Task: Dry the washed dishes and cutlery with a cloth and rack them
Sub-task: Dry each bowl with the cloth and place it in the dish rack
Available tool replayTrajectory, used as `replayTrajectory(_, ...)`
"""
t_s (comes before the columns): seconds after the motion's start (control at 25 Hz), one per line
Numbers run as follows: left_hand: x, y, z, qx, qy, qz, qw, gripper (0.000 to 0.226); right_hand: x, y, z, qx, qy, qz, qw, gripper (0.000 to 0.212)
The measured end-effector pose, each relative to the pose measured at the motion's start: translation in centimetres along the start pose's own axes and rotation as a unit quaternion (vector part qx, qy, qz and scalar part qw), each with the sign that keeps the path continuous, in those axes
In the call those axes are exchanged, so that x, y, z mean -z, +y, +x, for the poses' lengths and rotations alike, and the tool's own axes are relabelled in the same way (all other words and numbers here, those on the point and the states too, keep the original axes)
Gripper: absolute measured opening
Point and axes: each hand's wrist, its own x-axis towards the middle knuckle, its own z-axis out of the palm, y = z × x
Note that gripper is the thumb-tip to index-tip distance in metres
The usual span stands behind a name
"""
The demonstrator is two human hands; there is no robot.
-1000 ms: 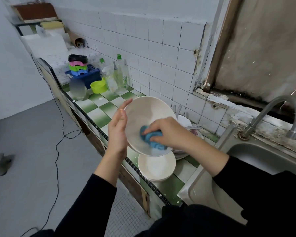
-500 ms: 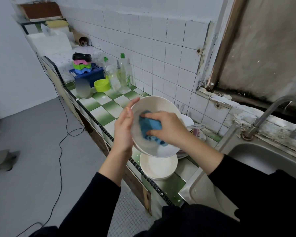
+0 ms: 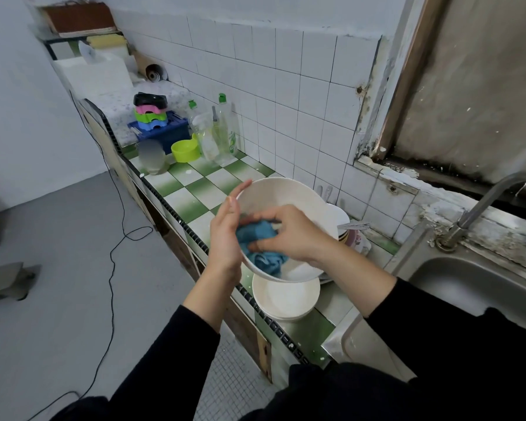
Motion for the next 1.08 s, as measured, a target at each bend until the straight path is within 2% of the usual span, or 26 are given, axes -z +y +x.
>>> replayTrajectory(0.08, 0.9, 0.1, 0.4, 0.008, 0.015, -0.022, 1.0, 0.03, 1.1, -0.2, -0.5, 0.011, -0.12, -0.155, 0.981, 0.043)
replayTrajectory(0.12, 1.2, 0.0, 0.5, 0.01, 0.023, -0.024, 0.999, 0.031, 1.8, 0.1, -0.2, 0.006, -0.125, -0.258, 0.958, 0.043)
replayTrajectory(0.16, 1.3, -0.2, 0.6, 0.016, 0.028, -0.025, 0.999, 0.031, 2.4, 0.1, 0.0, -0.011, -0.089, -0.32, 0.943, 0.044)
replayTrajectory(0.2, 1.2, -0.3, 0.6, 0.027, 0.024, -0.031, 0.999, 0.03, 2.7, 0.2, 0.2, -0.031, -0.02, -0.329, 0.943, 0.045)
replayTrajectory(0.28, 0.2, -0.6, 0.3, 0.034, -0.006, -0.029, 0.999, 0.03, 1.7, 0.2, 0.6, -0.031, 0.116, -0.221, 0.968, 0.043)
replayTrajectory(0.32, -0.2, -0.7, 0.1, 0.032, -0.015, -0.013, 0.999, 0.03, 1.0, 0.1, 0.6, -0.022, 0.114, -0.137, 0.984, 0.043)
replayTrajectory(0.4, -0.3, -0.8, 0.0, 0.03, 0.012, 0.009, 0.999, 0.03, -0.3, 0.2, 0.3, -0.012, 0.017, -0.029, 0.999, 0.042)
replayTrajectory(0.44, 0.0, -0.8, 0.1, 0.036, 0.038, 0.002, 0.999, 0.031, -0.4, 0.3, -0.1, -0.01, -0.038, -0.045, 0.998, 0.041)
replayTrajectory(0.52, 1.0, -1.1, 0.5, 0.046, 0.084, -0.013, 0.995, 0.032, 0.5, 0.8, -0.1, -0.013, -0.118, -0.208, 0.971, 0.039)
replayTrajectory(0.56, 1.2, -1.3, 0.5, 0.051, 0.091, -0.007, 0.994, 0.031, 0.9, 1.2, 0.3, -0.02, -0.102, -0.293, 0.95, 0.042)
replayTrajectory(0.64, 0.4, -1.6, 0.0, 0.058, 0.075, 0.004, 0.996, 0.029, 1.2, 1.5, 0.8, -0.045, 0.002, -0.321, 0.946, 0.042)
replayTrajectory(0.68, -0.3, -1.6, -0.3, 0.056, 0.057, 0.003, 0.997, 0.027, 0.8, 1.3, 0.8, -0.046, 0.061, -0.273, 0.959, 0.04)
replayTrajectory(0.72, -0.9, -1.6, -0.6, 0.052, 0.046, 0.004, 0.998, 0.027, 0.4, 1.0, 0.7, -0.04, 0.075, -0.194, 0.977, 0.039)
replayTrajectory(0.8, -1.0, -1.4, -0.9, 0.051, 0.052, 0.003, 0.997, 0.027, -0.1, 0.5, 0.2, -0.031, -0.01, -0.021, 0.999, 0.039)
replayTrajectory(0.84, -0.7, -1.3, -0.8, 0.053, 0.059, -0.01, 0.997, 0.029, 0.0, 0.2, -0.4, -0.033, -0.076, 0.006, 0.997, 0.041)
replayTrajectory(0.88, -0.1, -1.3, -0.6, 0.055, 0.065, -0.023, 0.996, 0.029, 0.5, 0.0, -0.8, -0.035, -0.142, -0.025, 0.989, 0.044)
replayTrajectory(0.92, 0.4, -1.3, -0.6, 0.056, 0.068, -0.033, 0.996, 0.029, 1.3, -0.2, -0.8, -0.04, -0.18, -0.106, 0.977, 0.044)
replayTrajectory(0.96, 0.7, -1.3, -0.6, 0.057, 0.068, -0.039, 0.995, 0.029, 2.0, 0.0, -0.4, -0.044, -0.167, -0.205, 0.963, 0.043)
replayTrajectory(1.0, 0.7, -1.3, -0.7, 0.062, 0.062, -0.043, 0.995, 0.029, 2.6, 0.0, -0.1, -0.057, -0.121, -0.272, 0.953, 0.041)
replayTrajectory(1.08, 0.0, -1.2, -1.1, 0.068, 0.03, -0.048, 0.996, 0.029, 2.3, -0.3, 0.3, -0.076, 0.019, -0.283, 0.956, 0.039)
